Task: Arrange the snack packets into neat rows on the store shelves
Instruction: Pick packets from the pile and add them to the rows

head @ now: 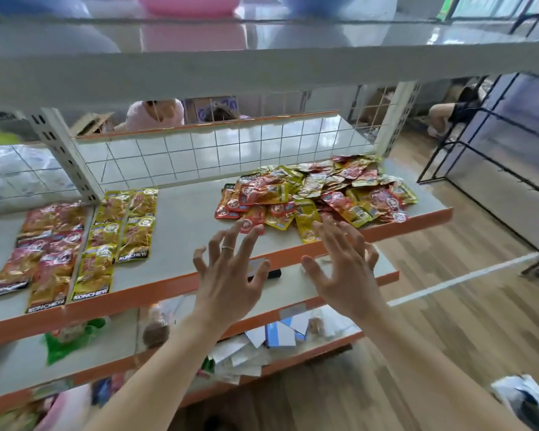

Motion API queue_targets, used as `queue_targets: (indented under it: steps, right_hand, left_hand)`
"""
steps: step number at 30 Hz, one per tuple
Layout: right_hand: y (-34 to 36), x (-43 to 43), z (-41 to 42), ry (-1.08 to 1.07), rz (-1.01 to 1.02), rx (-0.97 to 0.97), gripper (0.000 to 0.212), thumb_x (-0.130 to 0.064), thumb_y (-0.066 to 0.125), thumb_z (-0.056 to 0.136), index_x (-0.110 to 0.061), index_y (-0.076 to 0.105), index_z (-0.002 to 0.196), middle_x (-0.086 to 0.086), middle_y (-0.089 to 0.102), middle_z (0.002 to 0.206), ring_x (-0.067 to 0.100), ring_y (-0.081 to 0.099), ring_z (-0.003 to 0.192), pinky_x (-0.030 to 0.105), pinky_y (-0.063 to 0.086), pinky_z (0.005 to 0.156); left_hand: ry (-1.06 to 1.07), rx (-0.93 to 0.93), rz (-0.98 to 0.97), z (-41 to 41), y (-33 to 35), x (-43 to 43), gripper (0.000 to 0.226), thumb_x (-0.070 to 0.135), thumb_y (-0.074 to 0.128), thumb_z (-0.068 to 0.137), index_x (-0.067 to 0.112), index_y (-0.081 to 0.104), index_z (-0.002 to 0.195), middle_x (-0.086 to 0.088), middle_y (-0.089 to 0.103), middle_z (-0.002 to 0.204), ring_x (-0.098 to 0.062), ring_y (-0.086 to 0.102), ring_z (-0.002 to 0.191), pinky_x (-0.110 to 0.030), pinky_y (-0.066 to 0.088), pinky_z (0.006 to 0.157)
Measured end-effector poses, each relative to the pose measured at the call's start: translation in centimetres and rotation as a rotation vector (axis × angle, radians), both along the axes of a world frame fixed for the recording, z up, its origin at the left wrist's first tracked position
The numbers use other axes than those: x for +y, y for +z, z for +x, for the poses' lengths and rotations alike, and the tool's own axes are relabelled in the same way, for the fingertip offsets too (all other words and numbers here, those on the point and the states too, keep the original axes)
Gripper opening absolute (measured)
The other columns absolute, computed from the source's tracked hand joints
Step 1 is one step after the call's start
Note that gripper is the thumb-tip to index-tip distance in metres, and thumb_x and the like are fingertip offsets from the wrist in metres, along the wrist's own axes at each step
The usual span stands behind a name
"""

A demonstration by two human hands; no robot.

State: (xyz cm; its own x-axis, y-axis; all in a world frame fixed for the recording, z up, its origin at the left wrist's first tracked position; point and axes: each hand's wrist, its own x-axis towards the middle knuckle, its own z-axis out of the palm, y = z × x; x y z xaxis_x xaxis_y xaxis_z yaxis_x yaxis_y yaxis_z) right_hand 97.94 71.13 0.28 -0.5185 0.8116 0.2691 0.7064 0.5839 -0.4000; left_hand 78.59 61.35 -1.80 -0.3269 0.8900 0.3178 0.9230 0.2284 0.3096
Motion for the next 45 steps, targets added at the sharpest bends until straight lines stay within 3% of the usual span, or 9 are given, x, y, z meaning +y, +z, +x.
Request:
queue_targets:
  steps: [14,19,23,30,35,38,40,43,45]
  right_hand:
    - [-2.8,9.1,-3.4,-0.068,-0.156,-0.093,0.072,-0.062,0.04,0.087,-0.029,0.036,0.151,-0.01,0.037,0.156,0.011,0.017,0.146,0.042,0.013,0.11]
    - [-2.4,12.1,-4.9,-0.168,-0.261,-0.117,0.063,-0.049,0.059,0.092,-0.024,0.041,0.148,-0.004,0.054,0.139,0.019,0.042,0.131,0.042,0.028,0.103]
    - [-2.3,13.9,-5.6,-0.2,-0.357,-0.16,0.068,-0.052,0.066,0.088,-0.02,0.043,0.143,0.0,0.062,0.123,0.024,0.057,0.119,0.044,0.044,0.098]
    - [-2.3,16.2,-5.9,-0.184,-0.384,-0.379,0.076,-0.059,0.068,0.085,-0.009,0.042,0.136,0.011,0.05,0.132,0.03,0.05,0.124,0.041,0.047,0.096]
    - [-2.4,17.8,-4.8,-0.077,-0.445,-0.326,0.053,-0.049,0.072,0.086,-0.011,0.049,0.114,0.006,0.064,0.108,0.029,0.064,0.105,0.037,0.048,0.076]
    - [-2.6,19.0,-3.9,-0.028,-0.526,-0.282,0.041,-0.048,0.074,0.08,-0.014,0.051,0.078,-0.001,0.06,0.074,0.02,0.062,0.072,0.033,0.046,0.058]
    - [-2.7,19.8,-3.4,0.024,-0.588,-0.217,0.042,-0.047,0.075,0.076,-0.015,0.05,0.064,-0.002,0.057,0.062,0.018,0.057,0.058,0.033,0.044,0.051]
    - [-2.6,20.4,-2.9,0.097,-0.672,-0.004,0.035,-0.044,0.073,0.078,-0.011,0.062,0.077,0.004,0.067,0.072,0.023,0.064,0.068,0.038,0.052,0.065]
    - [-2.3,20.5,-2.5,0.163,-0.693,0.137,0.025,-0.033,0.071,0.087,-0.01,0.061,0.08,0.003,0.062,0.071,0.02,0.057,0.067,0.035,0.046,0.063]
  left_hand:
    - [-0.016,-0.091,-0.05,-3.0,-3.0,11.4,0.065,0.061,0.033,0.085,0.034,0.026,0.144,0.0,0.035,0.154,-0.023,0.028,0.137,-0.054,0.027,0.103]
    - [0.269,-0.15,-0.132,-5.4,-2.2,15.2,0.064,0.061,0.04,0.092,0.028,0.029,0.146,-0.005,0.039,0.151,-0.03,0.035,0.132,-0.048,0.028,0.1]
    - [0.416,-0.142,-0.21,-6.3,-0.5,18.0,0.07,0.064,0.045,0.092,0.017,0.036,0.144,-0.012,0.049,0.141,-0.033,0.042,0.128,-0.048,0.031,0.099]
    - [0.571,-0.172,-0.347,-5.8,-1.0,20.5,0.087,0.072,0.062,0.081,0.008,0.043,0.137,-0.015,0.06,0.13,-0.036,0.054,0.122,-0.048,0.037,0.1]
    - [0.719,-0.558,-0.162,-4.8,-1.2,20.3,0.066,0.054,0.08,0.075,0.018,0.058,0.126,-0.008,0.067,0.119,-0.033,0.061,0.115,-0.047,0.043,0.102]
    - [0.729,-0.805,0.08,-4.0,-0.9,19.8,0.033,0.036,0.081,0.08,0.013,0.072,0.101,-0.013,0.073,0.106,-0.032,0.067,0.102,-0.046,0.053,0.094]
    - [0.748,-0.959,0.275,-3.0,-0.4,19.0,0.016,0.024,0.082,0.081,0.016,0.067,0.082,-0.012,0.072,0.093,-0.03,0.07,0.09,-0.049,0.057,0.088]
    - [0.77,-1.115,0.495,-1.4,1.1,17.0,0.021,0.011,0.076,0.087,0.02,0.059,0.078,-0.01,0.066,0.085,-0.021,0.067,0.067,-0.033,0.06,0.06]
    - [0.768,-1.206,0.598,-0.2,2.4,15.4,0.02,0.01,0.072,0.09,0.021,0.057,0.083,-0.01,0.069,0.087,-0.021,0.07,0.066,-0.023,0.052,0.047]
